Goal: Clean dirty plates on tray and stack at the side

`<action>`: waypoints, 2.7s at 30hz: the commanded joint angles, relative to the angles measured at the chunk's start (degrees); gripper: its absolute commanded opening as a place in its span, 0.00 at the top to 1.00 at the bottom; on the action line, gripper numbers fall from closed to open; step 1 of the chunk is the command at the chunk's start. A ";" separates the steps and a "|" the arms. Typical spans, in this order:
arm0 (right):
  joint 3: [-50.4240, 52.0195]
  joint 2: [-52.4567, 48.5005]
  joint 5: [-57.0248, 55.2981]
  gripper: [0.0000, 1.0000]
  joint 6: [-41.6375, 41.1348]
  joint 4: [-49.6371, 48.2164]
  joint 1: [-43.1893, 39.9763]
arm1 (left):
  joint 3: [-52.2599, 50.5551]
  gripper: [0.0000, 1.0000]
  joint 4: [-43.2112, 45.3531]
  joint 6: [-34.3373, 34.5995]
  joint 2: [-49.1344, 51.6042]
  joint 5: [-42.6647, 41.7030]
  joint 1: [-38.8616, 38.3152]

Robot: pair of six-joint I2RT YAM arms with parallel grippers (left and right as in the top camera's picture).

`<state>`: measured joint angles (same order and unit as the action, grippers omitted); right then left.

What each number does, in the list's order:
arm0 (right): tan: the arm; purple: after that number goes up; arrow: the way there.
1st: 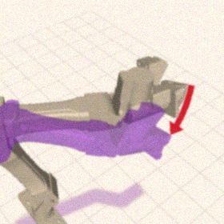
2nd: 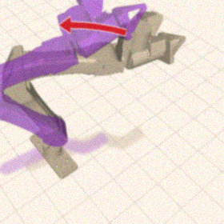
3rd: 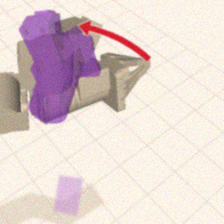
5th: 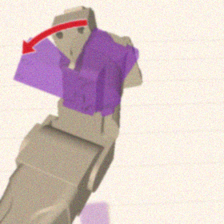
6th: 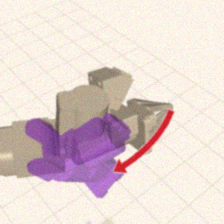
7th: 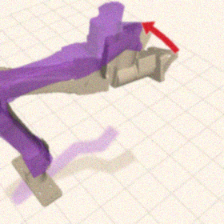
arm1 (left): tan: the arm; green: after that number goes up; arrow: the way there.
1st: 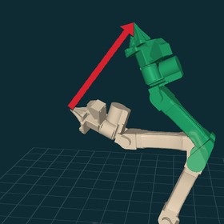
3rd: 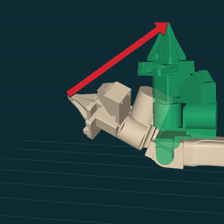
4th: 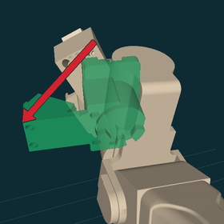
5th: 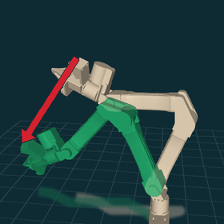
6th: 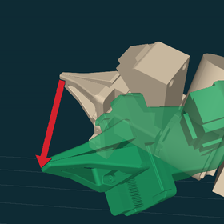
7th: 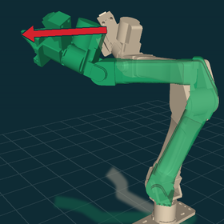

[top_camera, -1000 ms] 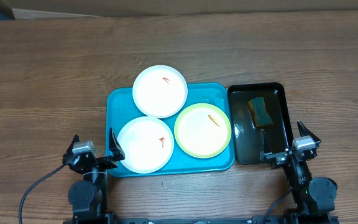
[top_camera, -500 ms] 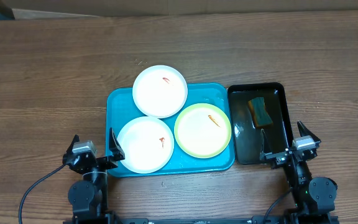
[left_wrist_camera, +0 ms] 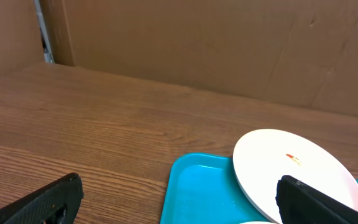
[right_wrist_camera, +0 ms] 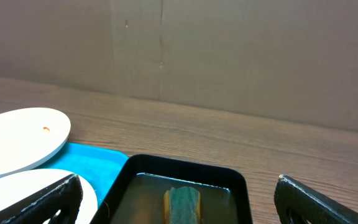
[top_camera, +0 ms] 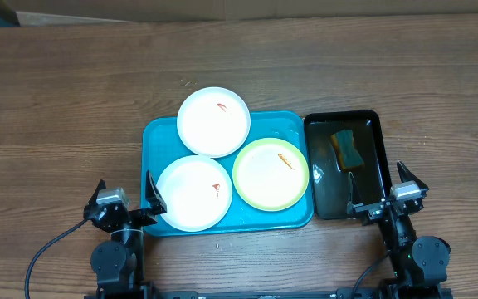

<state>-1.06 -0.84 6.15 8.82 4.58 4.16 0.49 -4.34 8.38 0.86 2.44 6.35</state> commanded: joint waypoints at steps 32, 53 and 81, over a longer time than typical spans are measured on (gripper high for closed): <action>0.61 0.68 -0.04 0.00 0.00 -0.24 -0.07 | -0.22 0.00 0.15 -1.11 -0.61 0.72 -0.44; 0.61 0.68 -0.04 0.00 0.00 -0.24 -0.07 | -0.22 0.00 0.33 -0.44 -0.61 0.33 -0.44; 0.61 0.68 -0.04 0.00 0.00 -0.26 -0.07 | 89.33 0.00 -62.82 -5.20 66.29 -21.55 -0.44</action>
<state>-1.06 -0.73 6.15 8.86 4.67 4.16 79.48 -62.04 5.37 56.93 -17.54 6.07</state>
